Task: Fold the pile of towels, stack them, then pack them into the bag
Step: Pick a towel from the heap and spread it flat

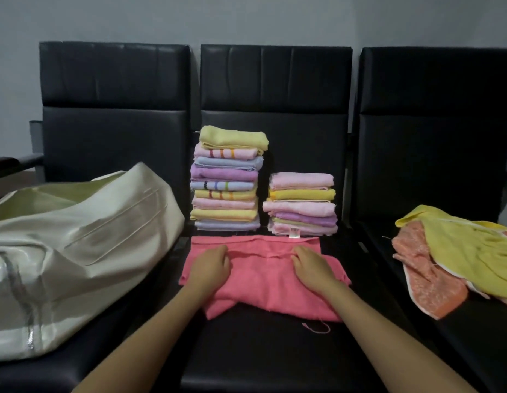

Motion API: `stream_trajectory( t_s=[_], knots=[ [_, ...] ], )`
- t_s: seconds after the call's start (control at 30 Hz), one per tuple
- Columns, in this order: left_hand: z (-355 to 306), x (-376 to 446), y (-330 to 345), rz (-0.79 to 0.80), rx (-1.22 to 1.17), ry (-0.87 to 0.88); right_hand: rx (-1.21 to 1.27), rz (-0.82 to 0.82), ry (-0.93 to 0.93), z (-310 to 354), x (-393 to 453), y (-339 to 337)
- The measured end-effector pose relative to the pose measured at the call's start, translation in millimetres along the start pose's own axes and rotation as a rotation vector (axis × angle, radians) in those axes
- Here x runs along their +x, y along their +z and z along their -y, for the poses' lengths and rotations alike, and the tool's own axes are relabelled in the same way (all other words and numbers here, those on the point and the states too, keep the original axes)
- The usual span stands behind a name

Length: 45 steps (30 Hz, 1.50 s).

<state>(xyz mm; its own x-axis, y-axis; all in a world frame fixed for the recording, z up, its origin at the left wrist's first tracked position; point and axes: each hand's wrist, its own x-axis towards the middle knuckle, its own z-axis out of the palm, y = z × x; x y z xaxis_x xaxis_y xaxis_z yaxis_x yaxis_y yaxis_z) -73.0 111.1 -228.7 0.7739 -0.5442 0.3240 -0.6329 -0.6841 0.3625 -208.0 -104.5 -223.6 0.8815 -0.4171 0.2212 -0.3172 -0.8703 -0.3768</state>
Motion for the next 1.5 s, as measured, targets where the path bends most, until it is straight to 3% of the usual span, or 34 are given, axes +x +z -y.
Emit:
stream_trajectory(
  t_s=[0.17,0.27,0.43,0.53,0.63,0.83,1.0,1.07,1.27,1.5],
  knots=[
    [-3.4,-37.9,-18.1,-0.026,0.013,0.065,-0.016,-0.025,-0.030,-4.6,-29.6,-10.5],
    [-5.3,-62.2,-30.9,0.014,0.087,0.127,-0.148,0.006,-0.086,-3.4,-53.6,-15.8],
    [9.1,-71.2,-46.2,0.267,0.165,0.258,-0.162,0.160,-0.111,-3.3,-65.1,-29.1],
    [13.3,-59.5,-45.5,0.371,0.214,0.220,-0.011,0.251,-0.096,-3.3,-59.7,-31.7],
    [11.4,-51.2,-49.3,0.432,0.208,0.154,0.033,0.238,-0.065,-2.1,-60.2,-31.0],
    [19.6,-40.6,-59.5,0.300,0.039,0.077,0.149,0.157,-0.082,-16.2,-51.7,-47.9],
    [30.2,-36.3,-63.3,0.110,-0.155,-0.062,0.115,0.279,-0.056,-33.5,-44.7,-68.6],
    [31.2,-32.2,-61.4,0.065,-0.205,-0.124,0.120,0.223,-0.019,-35.3,-34.2,-69.1],
    [37.5,-19.5,-46.0,-0.060,-0.180,-0.290,0.143,-0.035,0.090,-21.5,1.2,-56.4],
    [56.0,-23.4,-16.6,-0.150,-0.048,-0.322,0.177,-0.121,0.204,-40.3,14.1,-10.7]
  ],
)
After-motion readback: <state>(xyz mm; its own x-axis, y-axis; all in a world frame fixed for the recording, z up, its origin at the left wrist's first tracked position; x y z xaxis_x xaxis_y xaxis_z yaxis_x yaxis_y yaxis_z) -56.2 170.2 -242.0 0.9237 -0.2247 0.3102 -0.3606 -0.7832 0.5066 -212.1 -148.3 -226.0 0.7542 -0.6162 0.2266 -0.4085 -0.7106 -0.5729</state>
